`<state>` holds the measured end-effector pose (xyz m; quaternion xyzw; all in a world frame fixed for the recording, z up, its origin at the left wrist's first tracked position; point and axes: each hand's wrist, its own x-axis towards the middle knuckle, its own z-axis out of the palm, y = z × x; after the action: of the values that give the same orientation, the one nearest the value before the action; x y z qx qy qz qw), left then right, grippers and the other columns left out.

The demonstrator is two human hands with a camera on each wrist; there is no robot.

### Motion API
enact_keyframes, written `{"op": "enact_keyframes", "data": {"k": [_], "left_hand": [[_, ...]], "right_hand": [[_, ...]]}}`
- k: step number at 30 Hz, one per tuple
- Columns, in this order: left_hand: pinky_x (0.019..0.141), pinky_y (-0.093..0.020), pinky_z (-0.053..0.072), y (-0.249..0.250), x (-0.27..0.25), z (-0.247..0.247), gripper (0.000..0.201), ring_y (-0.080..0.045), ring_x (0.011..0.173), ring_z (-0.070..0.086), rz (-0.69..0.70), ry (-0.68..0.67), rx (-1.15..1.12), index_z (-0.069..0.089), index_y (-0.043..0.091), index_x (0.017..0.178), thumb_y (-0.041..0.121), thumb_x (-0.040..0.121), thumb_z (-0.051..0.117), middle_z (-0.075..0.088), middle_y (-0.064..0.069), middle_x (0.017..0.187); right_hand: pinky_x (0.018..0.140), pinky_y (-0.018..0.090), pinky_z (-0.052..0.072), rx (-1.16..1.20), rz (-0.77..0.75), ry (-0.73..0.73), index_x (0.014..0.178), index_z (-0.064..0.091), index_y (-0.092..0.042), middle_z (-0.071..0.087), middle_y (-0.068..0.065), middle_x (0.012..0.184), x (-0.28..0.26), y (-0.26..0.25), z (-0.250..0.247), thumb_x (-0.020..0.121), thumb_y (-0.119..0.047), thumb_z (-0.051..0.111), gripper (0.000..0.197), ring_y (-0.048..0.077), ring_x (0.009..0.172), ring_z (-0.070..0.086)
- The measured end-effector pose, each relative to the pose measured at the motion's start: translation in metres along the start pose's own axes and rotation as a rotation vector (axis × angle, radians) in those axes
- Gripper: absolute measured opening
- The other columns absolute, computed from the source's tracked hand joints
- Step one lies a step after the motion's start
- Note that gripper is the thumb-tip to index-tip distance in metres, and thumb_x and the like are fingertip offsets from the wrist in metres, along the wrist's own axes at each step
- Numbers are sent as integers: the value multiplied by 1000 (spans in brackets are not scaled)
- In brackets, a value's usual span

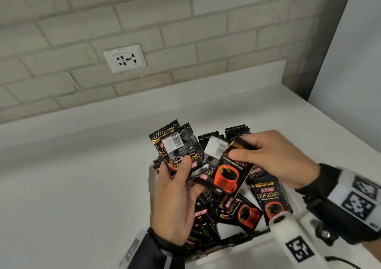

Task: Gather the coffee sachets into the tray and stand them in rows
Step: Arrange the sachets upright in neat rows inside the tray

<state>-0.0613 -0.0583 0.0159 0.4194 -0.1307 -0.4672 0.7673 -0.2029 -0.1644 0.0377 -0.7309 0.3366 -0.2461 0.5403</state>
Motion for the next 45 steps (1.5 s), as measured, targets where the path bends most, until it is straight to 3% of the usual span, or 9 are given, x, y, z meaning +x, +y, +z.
{"op": "enact_keyframes", "data": {"k": [5, 9, 13, 23, 28, 31, 34, 37, 45], "left_hand": [[65, -37, 59, 8, 5, -14, 34, -25, 86, 69, -62, 6, 115, 56, 12, 109, 16, 75, 59, 72, -6, 92], [65, -34, 59, 7, 1, -6, 34, -22, 79, 70, -116, -103, 186, 58, 10, 111, 19, 78, 57, 73, -10, 92], [54, -27, 54, 10, -1, -2, 34, -17, 70, 69, -111, -135, 216, 63, 12, 103, 28, 75, 55, 73, -10, 89], [55, -26, 53, 12, -6, -6, 38, -14, 72, 70, -2, -164, 371, 58, 15, 105, 24, 68, 62, 74, -3, 85], [45, -19, 49, 10, 1, -15, 38, -19, 69, 64, 104, -29, 401, 59, 15, 104, 22, 67, 65, 66, -14, 102], [58, -30, 54, 8, 0, -17, 36, -23, 77, 66, 128, -53, 429, 60, 17, 102, 23, 67, 65, 67, -13, 104], [78, -46, 53, 8, -6, -8, 36, -30, 90, 68, 152, -139, 456, 60, 19, 103, 23, 67, 65, 72, -7, 97], [75, -45, 56, 16, -7, 1, 36, -28, 89, 68, 207, -203, 456, 60, 20, 102, 23, 67, 67, 72, -6, 95], [89, -50, 50, 33, 7, 10, 32, -24, 100, 66, 323, -229, 507, 59, 26, 106, 30, 75, 66, 70, -1, 106]], "right_hand": [[74, 3, 42, -284, -579, 456, 96, 69, -21, 68, -22, 81, -6, -16, -21, 79, -19, 69, 17, -8, 77, 59], [71, 27, 55, -880, -1099, 69, 96, 68, -12, 71, 4, 96, -21, -18, -8, 91, -10, 46, 23, 15, 79, 64], [60, 27, 51, -1238, -1027, -264, 80, 71, -17, 67, -6, 89, -29, -16, 1, 88, -12, 37, 35, 14, 72, 62], [61, 25, 51, -1199, -902, -329, 82, 72, -24, 67, -11, 92, -26, -13, 6, 87, -15, 39, 34, 12, 74, 62], [70, 10, 47, -320, -574, -245, 83, 72, -26, 70, -12, 83, -36, -41, -5, 76, -30, 63, 12, -1, 75, 64], [61, 8, 44, -33, -386, -89, 65, 67, -30, 66, -10, 69, -34, -45, -6, 57, -35, 80, 17, -1, 61, 59], [75, 10, 39, -287, -307, -38, 57, 56, -32, 56, -13, 90, -17, -39, 7, 59, -36, 80, 25, -5, 79, 51], [79, 24, 45, -296, -269, -24, 62, 52, -34, 59, -11, 93, 0, -41, 14, 64, -30, 77, 25, 0, 80, 54], [73, 17, 49, -137, -323, 1, 93, 50, -32, 63, -6, 82, 24, -55, 2, 73, -12, 74, 38, 3, 71, 61]]}}
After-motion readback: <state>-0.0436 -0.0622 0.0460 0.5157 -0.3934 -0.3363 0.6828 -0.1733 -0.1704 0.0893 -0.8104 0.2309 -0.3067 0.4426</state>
